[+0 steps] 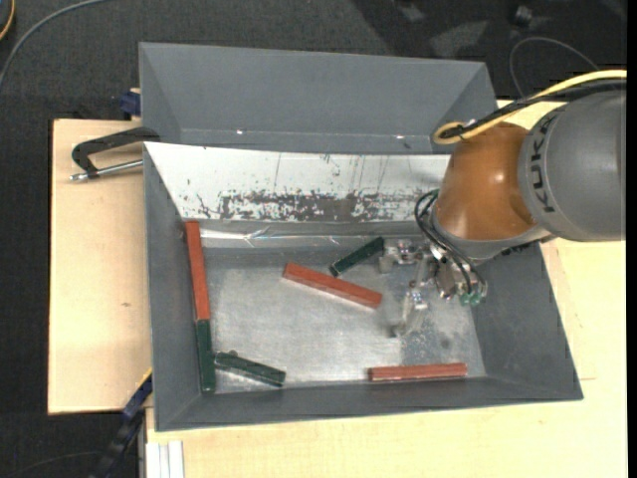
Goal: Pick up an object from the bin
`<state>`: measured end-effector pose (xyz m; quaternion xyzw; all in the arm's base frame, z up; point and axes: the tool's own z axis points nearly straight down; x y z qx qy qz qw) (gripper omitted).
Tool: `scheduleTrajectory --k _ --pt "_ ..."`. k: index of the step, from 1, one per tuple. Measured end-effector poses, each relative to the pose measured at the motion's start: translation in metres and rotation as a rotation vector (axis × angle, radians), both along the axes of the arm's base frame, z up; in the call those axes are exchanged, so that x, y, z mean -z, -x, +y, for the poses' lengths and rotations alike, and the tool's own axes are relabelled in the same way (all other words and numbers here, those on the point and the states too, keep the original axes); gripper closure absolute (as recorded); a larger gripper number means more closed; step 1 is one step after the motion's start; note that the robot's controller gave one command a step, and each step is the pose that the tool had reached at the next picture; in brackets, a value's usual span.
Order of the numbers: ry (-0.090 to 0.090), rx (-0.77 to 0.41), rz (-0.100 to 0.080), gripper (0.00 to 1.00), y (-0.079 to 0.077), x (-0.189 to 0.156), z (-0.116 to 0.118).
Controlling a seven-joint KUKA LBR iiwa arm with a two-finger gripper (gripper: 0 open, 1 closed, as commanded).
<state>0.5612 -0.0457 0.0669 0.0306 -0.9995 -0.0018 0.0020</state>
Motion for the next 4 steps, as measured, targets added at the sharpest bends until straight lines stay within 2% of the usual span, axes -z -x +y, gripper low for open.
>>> scheduleTrajectory --k 1,2,3,4 --pt "-0.001 -0.049 -0.01 0.0 -0.027 -0.004 0.075" --pt "0.002 -0.043 -0.009 1.0 -0.027 -0.004 0.07" --pt "0.001 -0.088 -0.019 1.0 -0.04 -0.081 0.1" --pt "0.002 -0.097 -0.02 1.0 -0.038 -0.19 0.099"
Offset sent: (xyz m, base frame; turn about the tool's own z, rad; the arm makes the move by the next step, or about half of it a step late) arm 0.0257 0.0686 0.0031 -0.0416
